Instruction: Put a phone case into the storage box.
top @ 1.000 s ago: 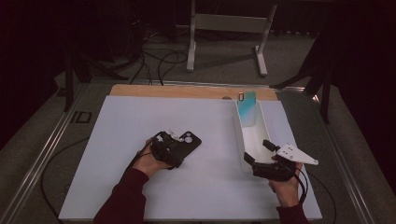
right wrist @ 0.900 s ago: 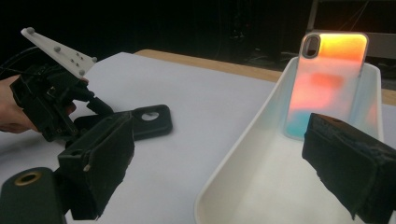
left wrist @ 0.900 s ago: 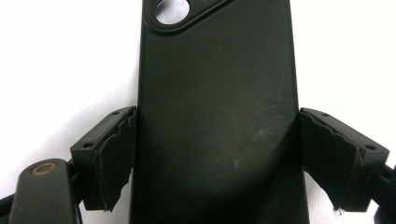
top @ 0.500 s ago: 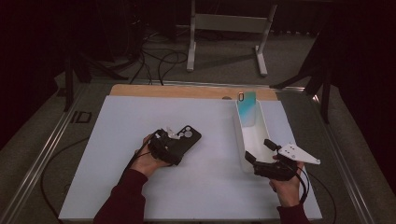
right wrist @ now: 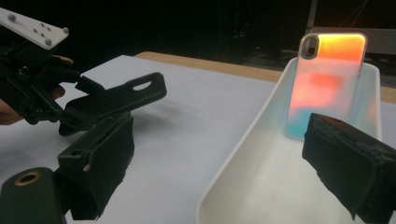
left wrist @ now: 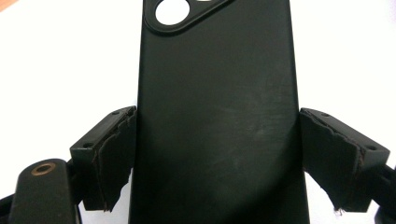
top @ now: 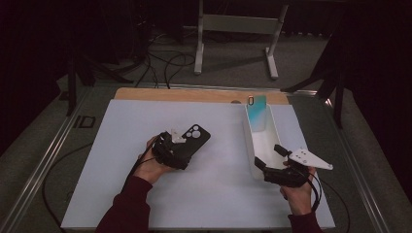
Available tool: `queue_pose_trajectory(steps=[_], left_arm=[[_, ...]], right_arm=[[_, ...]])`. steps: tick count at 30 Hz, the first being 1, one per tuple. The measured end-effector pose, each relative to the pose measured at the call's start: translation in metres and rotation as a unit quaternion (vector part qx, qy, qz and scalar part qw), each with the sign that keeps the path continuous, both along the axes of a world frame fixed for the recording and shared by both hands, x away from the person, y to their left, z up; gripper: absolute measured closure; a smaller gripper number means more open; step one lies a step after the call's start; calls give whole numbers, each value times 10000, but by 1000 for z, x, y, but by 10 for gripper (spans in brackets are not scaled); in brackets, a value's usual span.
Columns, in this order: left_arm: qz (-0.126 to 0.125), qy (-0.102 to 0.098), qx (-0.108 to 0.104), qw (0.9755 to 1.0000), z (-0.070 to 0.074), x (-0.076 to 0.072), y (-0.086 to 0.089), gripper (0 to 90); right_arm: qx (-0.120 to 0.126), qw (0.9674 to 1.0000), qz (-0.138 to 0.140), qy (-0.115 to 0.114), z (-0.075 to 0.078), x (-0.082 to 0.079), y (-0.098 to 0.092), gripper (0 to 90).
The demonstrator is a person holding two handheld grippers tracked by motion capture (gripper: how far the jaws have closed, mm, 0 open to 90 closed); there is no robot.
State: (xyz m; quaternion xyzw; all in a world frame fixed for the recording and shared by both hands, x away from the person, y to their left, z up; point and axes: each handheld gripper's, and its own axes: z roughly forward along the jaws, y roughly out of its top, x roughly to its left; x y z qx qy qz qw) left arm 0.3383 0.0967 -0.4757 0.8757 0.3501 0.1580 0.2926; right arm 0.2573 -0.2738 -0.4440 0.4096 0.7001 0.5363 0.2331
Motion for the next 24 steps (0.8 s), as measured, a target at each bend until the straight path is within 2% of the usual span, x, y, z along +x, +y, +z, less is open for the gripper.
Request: queue_pose_trajectory(steps=[12,16,24], left_arm=[[-273,-308,-200,9990,16,-11,-9,154],[-365,-356,-327,9982,19,-13,-12,154],[-537,-481,-430,9965,26,-16,-16,154]], right_arm=[[84,9998,63,139,2,2,1,86],[87,9998,71,173,2,2,1,86],[69,9997,87,210,6,4,3,86]])
